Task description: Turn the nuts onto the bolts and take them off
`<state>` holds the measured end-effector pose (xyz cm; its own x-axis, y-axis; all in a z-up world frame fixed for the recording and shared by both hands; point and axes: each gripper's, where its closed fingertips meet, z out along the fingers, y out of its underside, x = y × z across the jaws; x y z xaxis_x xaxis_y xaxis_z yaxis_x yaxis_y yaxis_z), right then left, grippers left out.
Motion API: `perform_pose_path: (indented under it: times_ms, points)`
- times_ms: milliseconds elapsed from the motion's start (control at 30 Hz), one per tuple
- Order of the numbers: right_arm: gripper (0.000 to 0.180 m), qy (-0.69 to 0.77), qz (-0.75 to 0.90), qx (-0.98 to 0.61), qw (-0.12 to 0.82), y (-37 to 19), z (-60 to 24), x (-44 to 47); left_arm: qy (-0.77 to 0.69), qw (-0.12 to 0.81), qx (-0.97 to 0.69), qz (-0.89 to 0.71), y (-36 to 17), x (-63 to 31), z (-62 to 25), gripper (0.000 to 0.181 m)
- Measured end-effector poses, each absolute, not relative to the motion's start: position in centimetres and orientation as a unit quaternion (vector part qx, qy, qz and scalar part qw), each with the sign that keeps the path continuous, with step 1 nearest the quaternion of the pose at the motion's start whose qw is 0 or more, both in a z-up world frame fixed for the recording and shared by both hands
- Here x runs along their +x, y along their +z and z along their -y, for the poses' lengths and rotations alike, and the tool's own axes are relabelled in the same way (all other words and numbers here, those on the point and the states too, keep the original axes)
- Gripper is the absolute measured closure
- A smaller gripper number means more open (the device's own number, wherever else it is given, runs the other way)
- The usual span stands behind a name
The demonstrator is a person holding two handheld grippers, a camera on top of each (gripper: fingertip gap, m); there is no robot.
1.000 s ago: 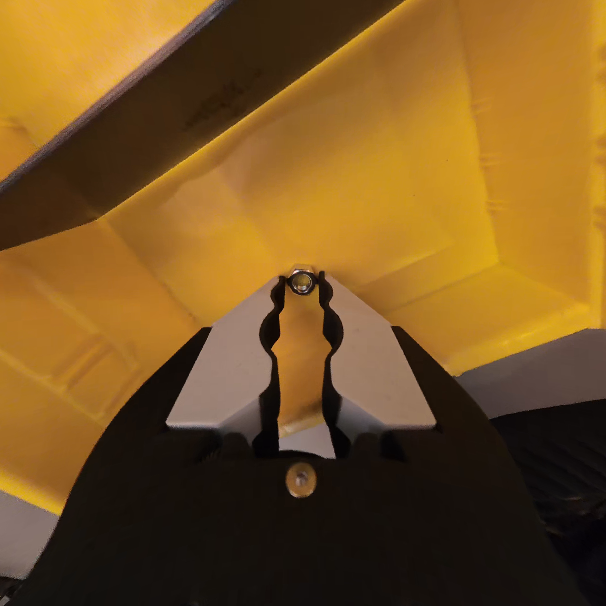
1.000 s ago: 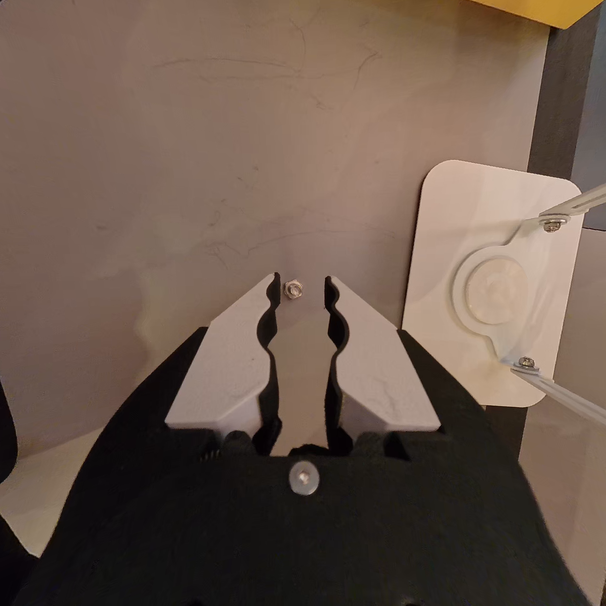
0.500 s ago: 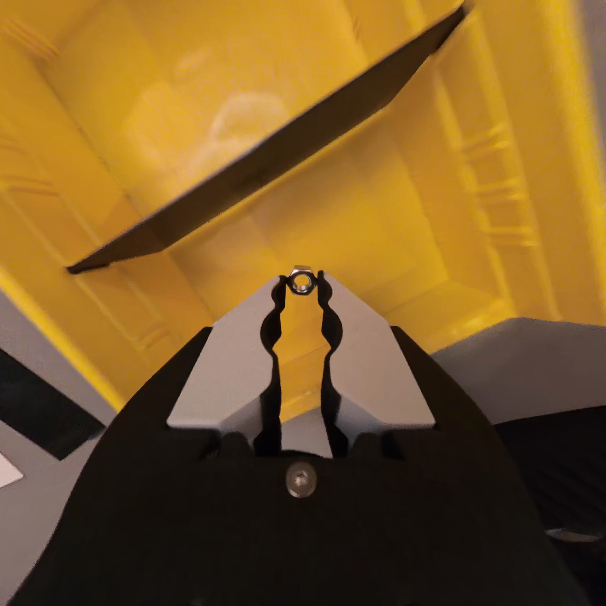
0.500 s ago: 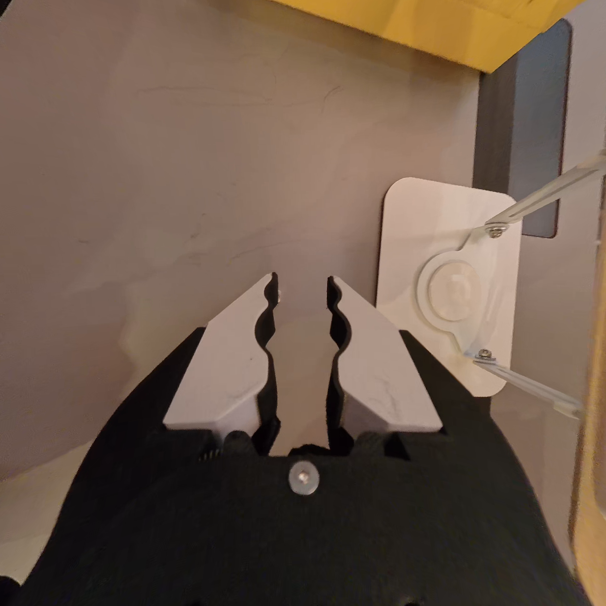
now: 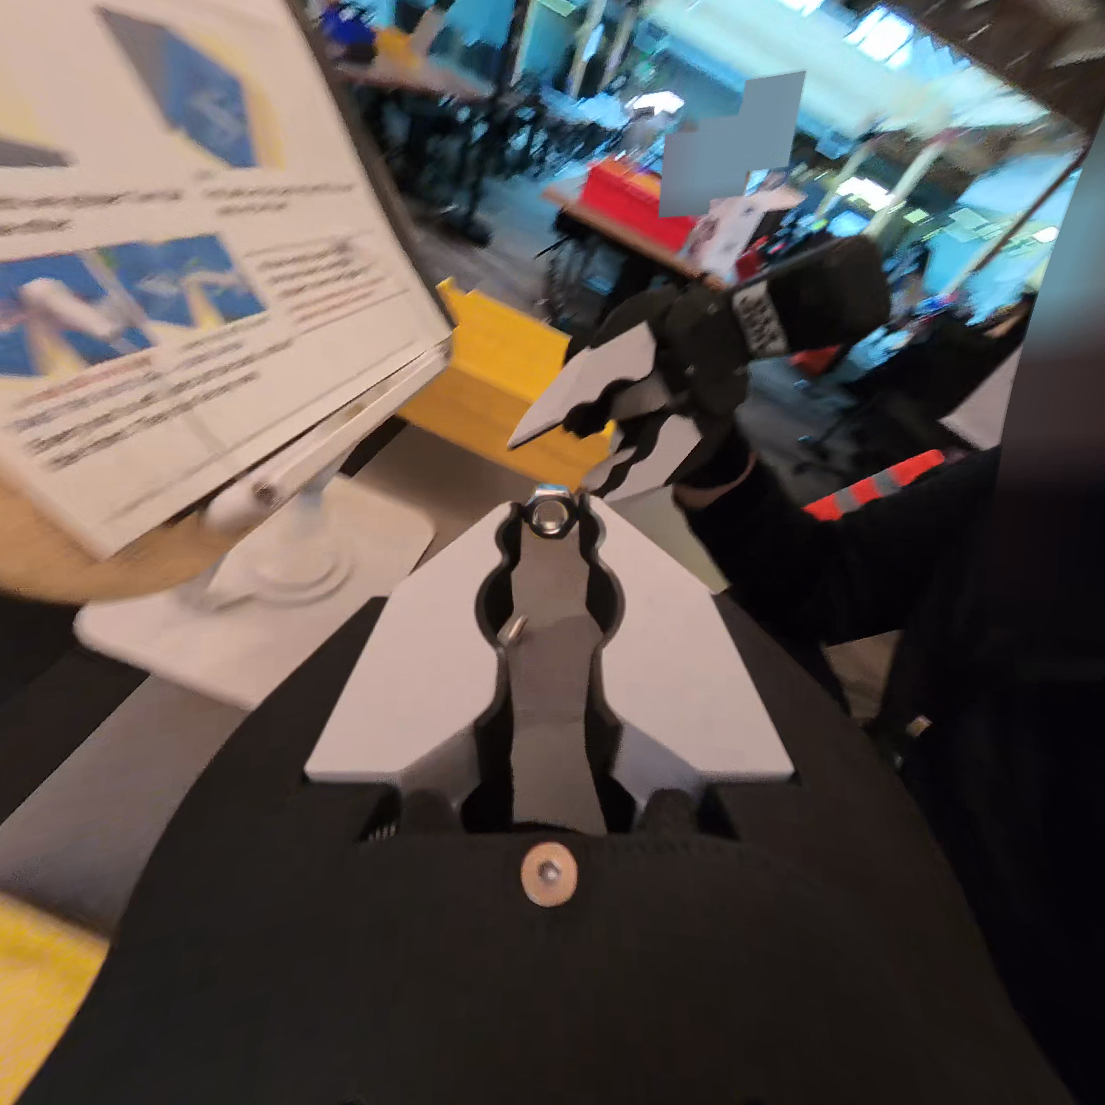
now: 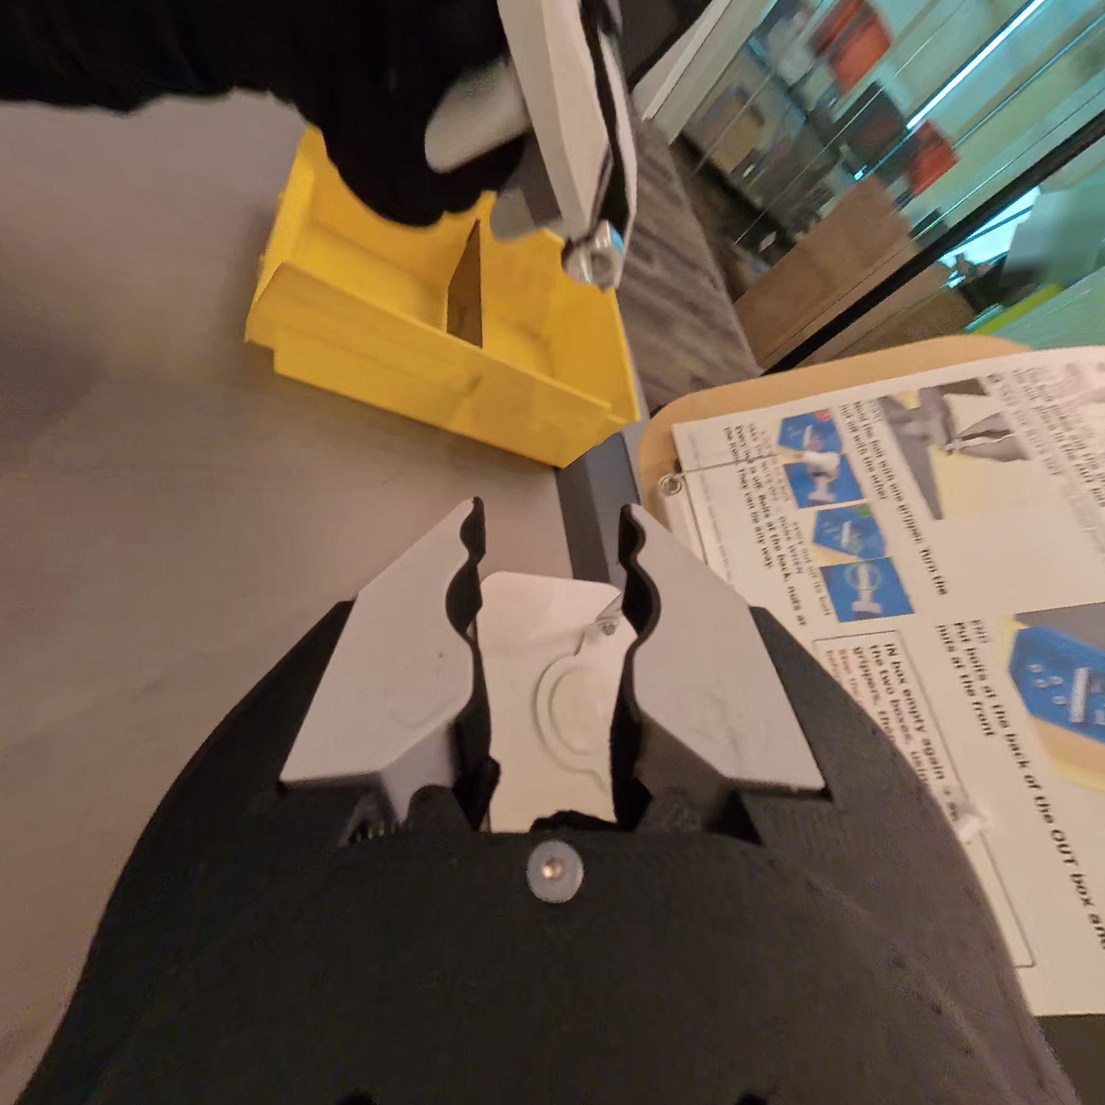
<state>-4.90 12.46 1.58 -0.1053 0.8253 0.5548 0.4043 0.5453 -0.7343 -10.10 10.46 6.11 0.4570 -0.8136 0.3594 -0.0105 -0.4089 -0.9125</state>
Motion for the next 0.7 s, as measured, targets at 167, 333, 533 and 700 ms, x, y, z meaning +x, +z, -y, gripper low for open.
perform_pose_path:
  times_ms: [167, 333, 533, 700]
  points:
    - [0.143, 0.189, 0.701, -0.394, 0.564, 3.2, -12.4, -5.2, -0.533, 0.455, -0.646, -0.302, 7.2, -5.9, -11.1, 0.163]
    - [0.148, 0.189, 0.692, -0.364, 0.594, 4.2, -12.1, -5.0, -0.583, 0.439, -0.614, -0.300, 6.3, -4.6, -11.0, 0.164]
    - [0.152, 0.197, 0.695, -0.338, 0.603, 4.6, -10.7, -5.7, -0.611, 0.420, -0.601, -0.298, 5.1, -4.4, -10.5, 0.164]
    - [0.156, 0.197, 0.702, -0.330, 0.600, 4.1, -10.3, -6.2, -0.624, 0.416, -0.589, -0.300, 5.1, -4.5, -10.3, 0.164]
